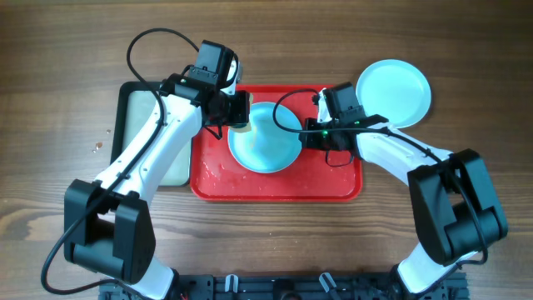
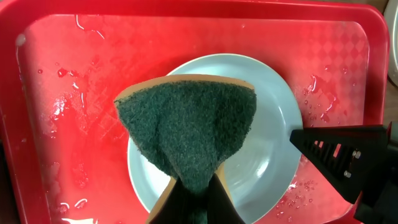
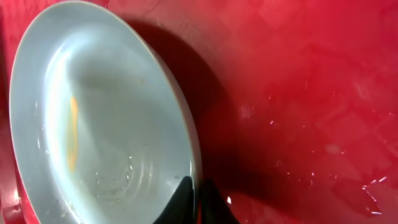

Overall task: Clean dirty plates on tray and stack at the side
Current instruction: 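Move the sponge in the left gripper deeper into the held plate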

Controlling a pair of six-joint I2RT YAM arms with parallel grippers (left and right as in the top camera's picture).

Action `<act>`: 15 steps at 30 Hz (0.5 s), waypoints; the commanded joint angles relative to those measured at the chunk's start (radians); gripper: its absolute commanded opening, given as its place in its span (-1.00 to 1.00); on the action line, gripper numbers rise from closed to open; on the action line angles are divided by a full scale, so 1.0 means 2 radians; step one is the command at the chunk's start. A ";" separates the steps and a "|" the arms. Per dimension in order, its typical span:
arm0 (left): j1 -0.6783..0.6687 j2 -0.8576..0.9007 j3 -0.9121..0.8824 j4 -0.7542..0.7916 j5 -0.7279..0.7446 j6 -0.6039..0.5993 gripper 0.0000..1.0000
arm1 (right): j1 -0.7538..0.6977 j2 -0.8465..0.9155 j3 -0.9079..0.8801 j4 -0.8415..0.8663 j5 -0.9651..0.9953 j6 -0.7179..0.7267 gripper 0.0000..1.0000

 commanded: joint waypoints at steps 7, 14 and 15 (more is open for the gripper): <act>-0.002 0.004 0.002 -0.016 0.008 0.022 -0.92 | 0.002 0.009 -0.002 0.005 -0.008 0.004 -0.91; -0.009 0.004 -0.047 0.028 0.008 0.014 -0.92 | 0.002 0.009 -0.002 0.005 -0.008 0.004 -0.91; -0.013 0.004 -0.056 0.040 0.008 -0.001 -0.92 | 0.002 0.009 -0.002 0.005 -0.008 0.004 -0.92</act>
